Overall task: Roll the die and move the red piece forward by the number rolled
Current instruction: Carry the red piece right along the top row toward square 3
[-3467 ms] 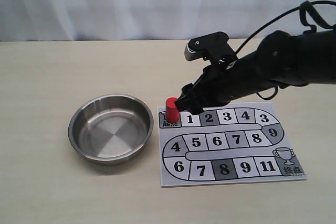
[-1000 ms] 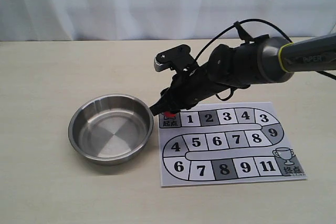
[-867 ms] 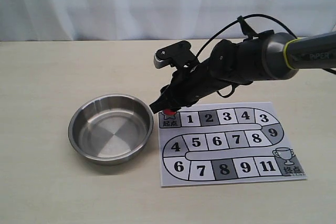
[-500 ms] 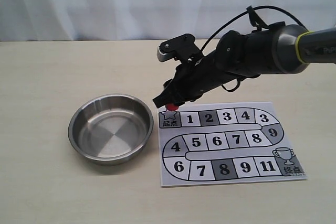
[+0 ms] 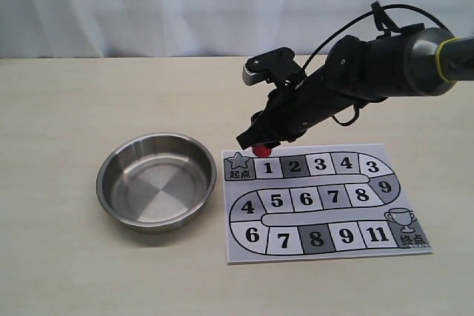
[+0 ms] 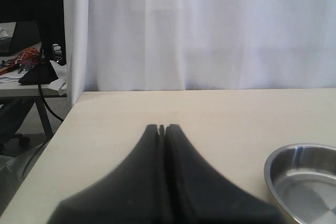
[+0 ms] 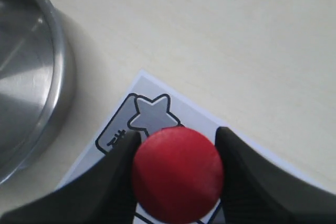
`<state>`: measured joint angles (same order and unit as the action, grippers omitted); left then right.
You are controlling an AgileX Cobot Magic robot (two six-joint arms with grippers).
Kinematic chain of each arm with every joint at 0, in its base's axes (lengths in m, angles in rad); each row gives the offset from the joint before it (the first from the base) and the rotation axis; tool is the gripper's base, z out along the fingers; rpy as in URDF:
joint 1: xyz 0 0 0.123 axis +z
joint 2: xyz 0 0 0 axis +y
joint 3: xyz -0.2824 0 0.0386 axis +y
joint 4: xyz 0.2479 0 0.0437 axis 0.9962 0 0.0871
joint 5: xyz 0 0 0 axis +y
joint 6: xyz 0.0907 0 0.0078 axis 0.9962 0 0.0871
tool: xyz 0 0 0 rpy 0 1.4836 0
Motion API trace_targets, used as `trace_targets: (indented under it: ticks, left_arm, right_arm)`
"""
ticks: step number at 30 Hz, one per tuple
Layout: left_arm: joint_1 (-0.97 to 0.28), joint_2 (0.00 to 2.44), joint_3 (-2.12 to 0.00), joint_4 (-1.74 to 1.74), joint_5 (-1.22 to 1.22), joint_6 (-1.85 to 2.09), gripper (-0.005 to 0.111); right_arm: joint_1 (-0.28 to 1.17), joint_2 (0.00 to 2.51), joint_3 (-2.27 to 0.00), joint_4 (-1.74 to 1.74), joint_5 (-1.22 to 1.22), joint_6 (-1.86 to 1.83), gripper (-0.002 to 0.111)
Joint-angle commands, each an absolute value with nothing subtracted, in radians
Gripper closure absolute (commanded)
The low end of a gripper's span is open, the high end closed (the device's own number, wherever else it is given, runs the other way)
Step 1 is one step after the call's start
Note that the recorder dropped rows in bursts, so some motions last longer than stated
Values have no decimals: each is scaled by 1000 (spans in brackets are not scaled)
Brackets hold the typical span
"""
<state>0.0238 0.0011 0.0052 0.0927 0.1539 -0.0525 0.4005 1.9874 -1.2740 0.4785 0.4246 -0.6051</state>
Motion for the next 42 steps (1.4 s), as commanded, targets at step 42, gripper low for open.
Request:
trace_targets:
  ticks: [42]
  left_arm:
    - [24, 0, 0, 93, 144, -53, 107]
  right_arm:
    - [396, 2040, -1277, 384, 407, -560, 104]
